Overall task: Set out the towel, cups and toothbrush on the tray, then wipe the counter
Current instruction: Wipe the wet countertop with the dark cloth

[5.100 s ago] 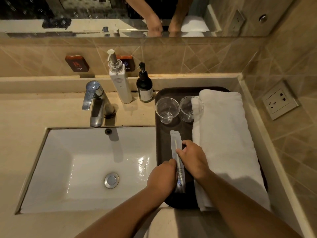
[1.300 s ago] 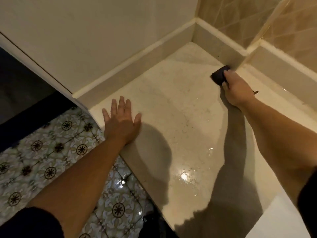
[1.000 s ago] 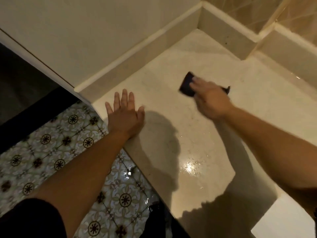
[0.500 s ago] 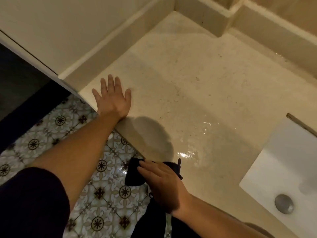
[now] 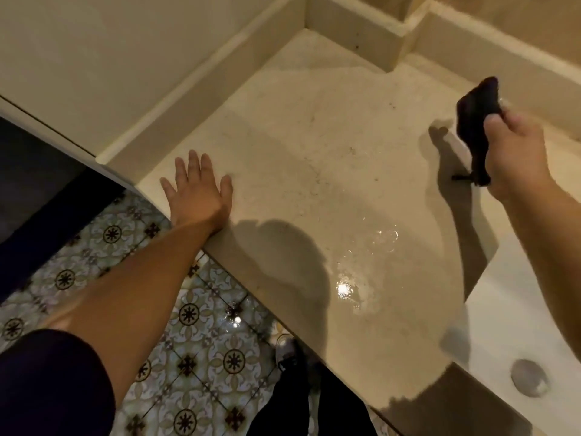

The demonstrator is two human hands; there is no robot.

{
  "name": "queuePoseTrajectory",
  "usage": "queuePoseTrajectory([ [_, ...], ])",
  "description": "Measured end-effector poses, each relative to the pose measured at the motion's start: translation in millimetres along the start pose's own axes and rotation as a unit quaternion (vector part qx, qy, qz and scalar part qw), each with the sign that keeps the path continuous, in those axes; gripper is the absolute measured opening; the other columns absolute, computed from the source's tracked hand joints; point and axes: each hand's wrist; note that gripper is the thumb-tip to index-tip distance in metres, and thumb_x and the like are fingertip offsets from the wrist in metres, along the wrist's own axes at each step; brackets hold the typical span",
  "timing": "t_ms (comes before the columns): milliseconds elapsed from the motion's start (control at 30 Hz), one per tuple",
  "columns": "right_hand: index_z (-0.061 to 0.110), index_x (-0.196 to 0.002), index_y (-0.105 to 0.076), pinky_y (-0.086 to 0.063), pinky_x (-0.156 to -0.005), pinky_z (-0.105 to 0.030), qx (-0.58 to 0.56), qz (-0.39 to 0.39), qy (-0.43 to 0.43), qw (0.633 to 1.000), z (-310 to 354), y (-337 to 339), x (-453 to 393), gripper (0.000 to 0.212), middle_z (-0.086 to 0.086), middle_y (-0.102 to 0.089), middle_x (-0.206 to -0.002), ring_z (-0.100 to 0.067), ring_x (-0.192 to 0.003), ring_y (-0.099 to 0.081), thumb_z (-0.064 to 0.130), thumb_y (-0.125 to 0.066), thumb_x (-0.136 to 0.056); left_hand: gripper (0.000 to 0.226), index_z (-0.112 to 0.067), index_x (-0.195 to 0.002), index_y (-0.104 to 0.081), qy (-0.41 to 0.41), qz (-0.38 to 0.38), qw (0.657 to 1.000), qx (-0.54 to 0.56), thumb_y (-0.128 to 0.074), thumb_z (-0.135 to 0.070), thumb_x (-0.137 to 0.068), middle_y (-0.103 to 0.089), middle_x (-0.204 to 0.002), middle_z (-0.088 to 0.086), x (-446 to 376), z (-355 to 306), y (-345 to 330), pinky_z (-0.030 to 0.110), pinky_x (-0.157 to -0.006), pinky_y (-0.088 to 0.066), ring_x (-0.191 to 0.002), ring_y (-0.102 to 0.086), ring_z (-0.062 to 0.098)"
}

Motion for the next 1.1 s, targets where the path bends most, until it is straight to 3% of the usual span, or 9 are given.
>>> queuePoseTrajectory([
  [100,0.023,-0.139,-0.047,-0.035,-0.111,-0.045,0.3,-0.002,0.088,0.95,-32.0,0.9,-69.3,0.044,-0.01,-0.054,-0.139,-0.032,-0.127,-0.049,0.032,-0.037,-0.098,0.072,-0.017,-0.157,-0.008,0.007,0.003,1.0,-0.002,-0.008,-0.057,-0.096,-0.002,-0.166,0.005,-1.0,-0.5,0.1,0.058,-0.117,0.001,-0.151,0.003,0.027],
  [233,0.004,-0.143,-0.038,-0.03,-0.113,-0.053,0.455,0.057,0.176,0.871,-51.7,-18.3,-92.3,0.044,-0.023,-0.038,-0.15,-0.045,-0.134,-0.037,0.017,-0.038,-0.101,0.074,-0.018,-0.156,-0.01,0.009,0.0,1.0,0.001,-0.009,-0.057,-0.094,-0.003,-0.166,0.004,-2.7,-0.3,-0.1,0.058,-0.117,0.002,-0.151,0.003,0.026],
  [433,-0.002,-0.13,-0.056,-0.042,-0.101,-0.051,0.415,0.186,0.318,0.832,-47.9,-75.8,65.0,0.041,-0.023,-0.051,-0.141,-0.043,-0.123,-0.051,0.005,-0.055,-0.09,0.075,-0.016,-0.156,-0.01,0.005,0.005,1.0,0.007,-0.008,-0.059,-0.095,-0.003,-0.166,0.006,-2.1,0.3,-0.6,0.06,-0.117,0.0,-0.151,0.003,0.029],
  [567,0.004,-0.125,-0.063,-0.047,-0.097,-0.051,0.391,0.244,0.363,0.81,-73.9,-107.4,197.3,0.056,-0.019,-0.059,-0.134,-0.038,-0.122,-0.057,-0.002,-0.075,-0.071,0.076,-0.015,-0.157,-0.007,0.005,0.016,1.0,0.003,-0.008,-0.059,-0.096,0.0,-0.166,0.007,-2.1,-0.4,1.7,0.062,-0.116,0.0,-0.151,0.005,0.03],
  [700,0.02,-0.124,-0.067,-0.045,-0.103,-0.042,0.359,0.295,0.343,0.817,-80.1,-120.2,277.4,0.059,-0.002,-0.062,-0.135,-0.021,-0.127,-0.056,0.018,-0.084,-0.068,0.077,-0.014,-0.157,-0.006,-0.002,0.023,1.0,0.003,-0.005,-0.06,-0.095,0.001,-0.166,0.007,-0.1,-0.7,3.7,0.063,-0.116,0.0,-0.151,0.005,0.031],
  [933,0.013,-0.137,-0.054,-0.033,-0.114,-0.035,0.178,0.35,0.222,0.893,-64.8,-120.9,323.0,0.049,-0.002,-0.054,-0.143,-0.018,-0.136,-0.046,0.001,-0.053,-0.089,0.075,-0.014,-0.157,-0.006,-0.004,0.026,1.0,0.001,-0.007,-0.059,-0.097,0.001,-0.166,0.008,1.1,-1.7,7.0,0.062,-0.116,0.001,-0.151,0.006,0.03],
  [1000,0.009,-0.137,-0.055,-0.037,-0.113,-0.033,0.008,0.386,0.039,0.922,-56.8,-112.8,320.1,0.042,-0.006,-0.057,-0.14,-0.018,-0.13,-0.052,0.003,-0.049,-0.095,0.075,-0.013,-0.157,-0.005,-0.003,0.027,1.0,-0.004,-0.007,-0.059,-0.097,0.002,-0.166,0.008,1.5,-2.3,8.3,0.062,-0.116,0.0,-0.151,0.006,0.03],
  [1033,0.005,-0.134,-0.056,-0.04,-0.11,-0.037,-0.12,0.394,-0.096,0.906,-49.6,-106.5,316.6,0.039,-0.013,-0.058,-0.137,-0.023,-0.124,-0.056,0.002,-0.048,-0.096,0.074,-0.013,-0.157,-0.005,-0.003,0.028,1.0,-0.004,-0.008,-0.058,-0.098,0.002,-0.166,0.007,2.0,-2.8,8.8,0.062,-0.116,0.0,-0.151,0.006,0.03],
  [1100,0.0,-0.125,-0.061,-0.051,-0.091,-0.041,-0.322,0.355,-0.311,0.821,-44.3,-90.1,301.7,0.037,-0.026,-0.063,-0.121,-0.034,-0.1,-0.064,0.004,-0.05,-0.091,0.073,-0.013,-0.157,-0.005,-0.004,0.03,1.0,-0.001,-0.009,-0.057,-0.098,0.002,-0.166,0.007,2.3,-3.6,9.8,0.062,-0.116,0.0,-0.151,0.006,0.03],
])
Point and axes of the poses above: each hand's wrist, its own x-axis away from the middle knuckle, its own y-axis out of the back of the hand, z = x × y
